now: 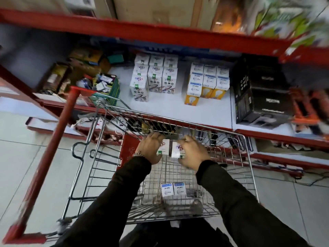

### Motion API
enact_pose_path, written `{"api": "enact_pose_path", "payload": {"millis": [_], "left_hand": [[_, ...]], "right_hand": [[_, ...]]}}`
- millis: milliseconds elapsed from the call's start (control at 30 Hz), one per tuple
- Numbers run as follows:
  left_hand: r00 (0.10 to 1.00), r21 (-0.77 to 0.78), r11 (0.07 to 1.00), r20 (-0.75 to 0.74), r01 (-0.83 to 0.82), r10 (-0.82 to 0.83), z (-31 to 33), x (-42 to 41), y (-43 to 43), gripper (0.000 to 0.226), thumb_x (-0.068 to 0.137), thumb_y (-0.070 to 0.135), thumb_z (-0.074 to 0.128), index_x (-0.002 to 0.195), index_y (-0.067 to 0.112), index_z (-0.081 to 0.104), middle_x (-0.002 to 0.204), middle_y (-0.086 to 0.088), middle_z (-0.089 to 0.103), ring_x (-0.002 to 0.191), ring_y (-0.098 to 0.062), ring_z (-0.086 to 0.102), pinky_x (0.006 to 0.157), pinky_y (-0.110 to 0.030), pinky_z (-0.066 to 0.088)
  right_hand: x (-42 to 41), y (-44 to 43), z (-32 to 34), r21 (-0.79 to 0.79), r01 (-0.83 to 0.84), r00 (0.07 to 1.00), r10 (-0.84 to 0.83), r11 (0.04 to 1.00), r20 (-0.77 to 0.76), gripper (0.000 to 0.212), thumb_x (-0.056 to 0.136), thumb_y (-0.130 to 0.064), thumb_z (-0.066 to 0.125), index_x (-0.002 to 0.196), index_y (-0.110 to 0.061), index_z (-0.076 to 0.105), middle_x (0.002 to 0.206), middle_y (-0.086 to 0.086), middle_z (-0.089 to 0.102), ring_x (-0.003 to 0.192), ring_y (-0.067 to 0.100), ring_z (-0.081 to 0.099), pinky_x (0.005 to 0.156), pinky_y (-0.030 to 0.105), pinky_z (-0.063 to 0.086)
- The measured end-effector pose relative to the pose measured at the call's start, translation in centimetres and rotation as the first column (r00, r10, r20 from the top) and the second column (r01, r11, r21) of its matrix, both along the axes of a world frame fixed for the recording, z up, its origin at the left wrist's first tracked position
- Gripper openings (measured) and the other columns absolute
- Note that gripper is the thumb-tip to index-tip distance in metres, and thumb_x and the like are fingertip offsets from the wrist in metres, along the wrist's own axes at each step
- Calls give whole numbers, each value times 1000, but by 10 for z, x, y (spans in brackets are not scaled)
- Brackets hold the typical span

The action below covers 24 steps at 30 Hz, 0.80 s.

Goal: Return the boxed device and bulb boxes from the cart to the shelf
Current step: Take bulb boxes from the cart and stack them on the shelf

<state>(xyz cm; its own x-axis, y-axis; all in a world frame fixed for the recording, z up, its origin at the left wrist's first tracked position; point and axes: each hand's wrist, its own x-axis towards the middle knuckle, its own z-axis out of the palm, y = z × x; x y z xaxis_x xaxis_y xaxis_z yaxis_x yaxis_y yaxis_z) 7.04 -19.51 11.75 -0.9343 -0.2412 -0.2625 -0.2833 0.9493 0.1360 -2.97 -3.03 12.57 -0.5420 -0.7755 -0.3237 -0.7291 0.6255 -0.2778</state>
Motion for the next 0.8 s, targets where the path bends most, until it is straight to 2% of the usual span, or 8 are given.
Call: {"api": "enact_pose_path", "payload": {"millis": [100,233,400,533,700,800], "left_hand": [[996,-16,1000,-94,-7,6,29,-6,-13,65,71,37,73,130,18,52,126,-5,56,112,-27,60,95,-38,52],[978,-30,1000,-209,-2,-5,64,-18,-35,67,68,42,74,129,21,56,121,-4,61,106,-27,62,90,-37,53],[947,-88,996,-321,-29,-1,107,-42,-66,69,68,42,77,130,21,54,122,-3,61,105,-26,64,90,-37,54],[948,-130,991,-318,-44,0,120,-72,-91,68,68,38,77,130,20,54,124,-5,60,107,-28,63,90,-39,55],[977,-168,985,-215,-49,12,106,-114,-111,62,75,20,72,134,18,51,128,-6,57,112,-28,60,93,-38,53],[987,-190,978,-152,-83,54,83,-135,-117,56,79,14,70,132,17,51,130,-8,55,108,-29,64,88,-41,58]], "right_hand": [[-10,-11,30,-29,-40,994,37,999,-101,77,71,-50,78,137,-21,53,130,3,50,121,25,45,94,38,47],[-29,-30,69,-128,-56,991,40,990,-128,76,69,-46,77,136,-17,54,121,4,52,116,27,45,95,39,46],[-58,-57,103,-226,-61,976,11,972,-217,79,69,-49,79,137,-17,55,124,4,48,118,26,44,95,38,46],[-83,-82,110,-232,-67,962,1,970,-272,79,73,-54,78,138,-17,52,126,4,46,120,26,44,92,37,47],[-112,-121,86,-180,-15,975,-26,984,-221,76,79,-32,80,144,-14,44,138,11,45,131,30,42,101,42,48],[-128,-141,64,-169,15,980,-48,986,-191,71,79,-25,80,140,-13,44,140,12,46,131,33,44,101,43,48]]}}
